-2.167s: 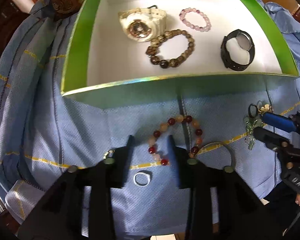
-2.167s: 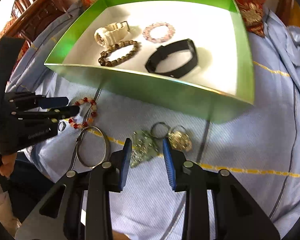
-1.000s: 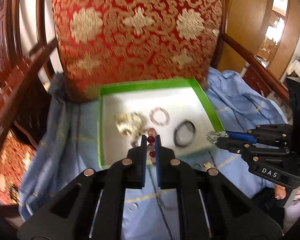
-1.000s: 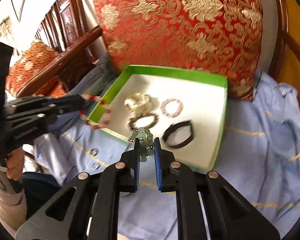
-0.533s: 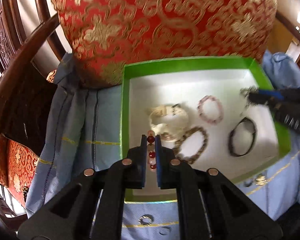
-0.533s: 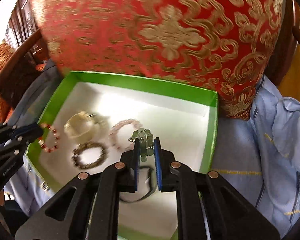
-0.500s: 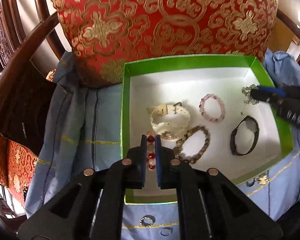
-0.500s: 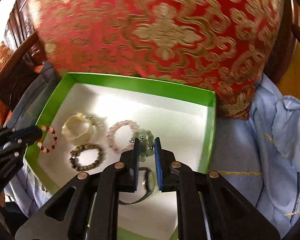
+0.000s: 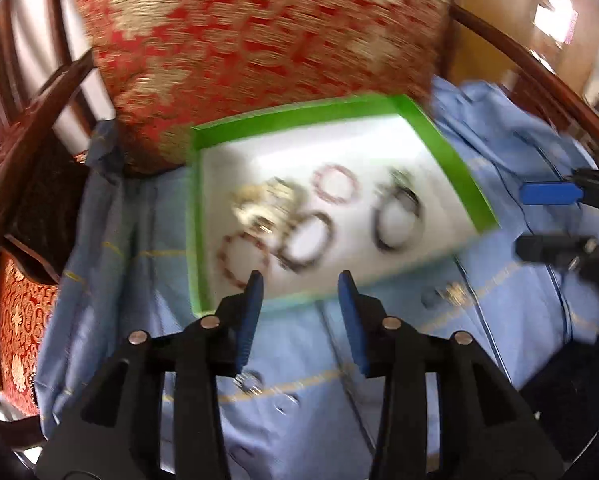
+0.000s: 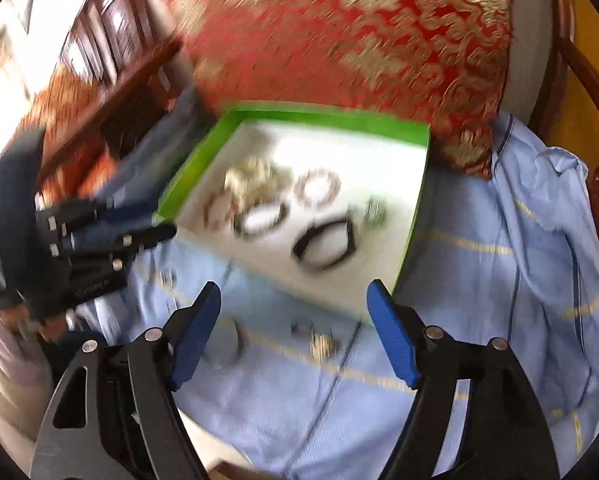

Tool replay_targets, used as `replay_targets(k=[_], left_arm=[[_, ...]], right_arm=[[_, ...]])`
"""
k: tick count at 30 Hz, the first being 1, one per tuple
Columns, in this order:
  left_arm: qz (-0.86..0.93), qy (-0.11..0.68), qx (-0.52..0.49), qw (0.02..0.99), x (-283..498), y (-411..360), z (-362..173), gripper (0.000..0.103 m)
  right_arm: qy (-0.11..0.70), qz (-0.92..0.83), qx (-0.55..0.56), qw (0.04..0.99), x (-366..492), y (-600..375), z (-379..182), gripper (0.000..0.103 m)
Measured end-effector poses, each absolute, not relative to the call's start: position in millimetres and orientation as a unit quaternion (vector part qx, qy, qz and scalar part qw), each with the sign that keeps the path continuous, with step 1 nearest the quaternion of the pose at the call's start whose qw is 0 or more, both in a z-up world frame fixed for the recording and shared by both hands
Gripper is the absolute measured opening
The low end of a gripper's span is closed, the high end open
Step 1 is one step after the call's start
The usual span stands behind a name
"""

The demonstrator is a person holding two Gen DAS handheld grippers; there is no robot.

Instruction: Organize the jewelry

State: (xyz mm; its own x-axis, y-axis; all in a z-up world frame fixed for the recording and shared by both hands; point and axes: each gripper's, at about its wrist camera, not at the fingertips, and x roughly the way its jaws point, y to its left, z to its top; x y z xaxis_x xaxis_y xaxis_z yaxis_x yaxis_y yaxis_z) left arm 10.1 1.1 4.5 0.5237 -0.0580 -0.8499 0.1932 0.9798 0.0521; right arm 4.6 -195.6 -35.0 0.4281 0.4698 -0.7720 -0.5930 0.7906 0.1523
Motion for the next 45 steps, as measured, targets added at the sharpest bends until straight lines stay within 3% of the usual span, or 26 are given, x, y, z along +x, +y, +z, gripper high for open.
replay_targets(k=[3, 8, 10, 16, 23, 34, 43, 45], left_arm=[[-0.038, 0.501, 0.107, 0.858, -2, -19, -13, 0.055], [-0.047, 0.551, 0.101, 0.827, -4, -30, -41, 0.065], [-0.048, 0.567, 0.101, 0.816, -4, -29, -51, 0.065], [-0.075, 0.585, 0.121, 0.798, -13, -37, -65, 0.075], [-0.073, 0.596, 0.134, 0.789, -17, -36, -74, 0.076], [-0.095, 0.608, 0.156, 0.772, -21, -54, -93, 0.086], [-0.099, 0.614, 0.172, 0.764, -20, -71, -109, 0.086], [-0.1, 0.613, 0.172, 0.764, -19, -73, -109, 0.086]], right_arm=[[0.457, 0.299, -0.119, 0.829, -9, -185, -62, 0.076], [0.499, 0.241, -0.134, 0.822, 8, -182, -98, 0.075], [0.494, 0.234, -0.133, 0.827, 11, -182, -101, 0.053], [0.505, 0.239, -0.179, 0.81, 14, -163, -127, 0.051], [0.517, 0.311, -0.184, 0.776, 0, -153, -126, 0.051], [0.513, 0.254, -0.214, 0.792, 10, -147, -138, 0.051], [0.508, 0.257, -0.214, 0.793, 6, -134, -144, 0.051], [0.506, 0.255, -0.208, 0.797, 5, -138, -142, 0.042]])
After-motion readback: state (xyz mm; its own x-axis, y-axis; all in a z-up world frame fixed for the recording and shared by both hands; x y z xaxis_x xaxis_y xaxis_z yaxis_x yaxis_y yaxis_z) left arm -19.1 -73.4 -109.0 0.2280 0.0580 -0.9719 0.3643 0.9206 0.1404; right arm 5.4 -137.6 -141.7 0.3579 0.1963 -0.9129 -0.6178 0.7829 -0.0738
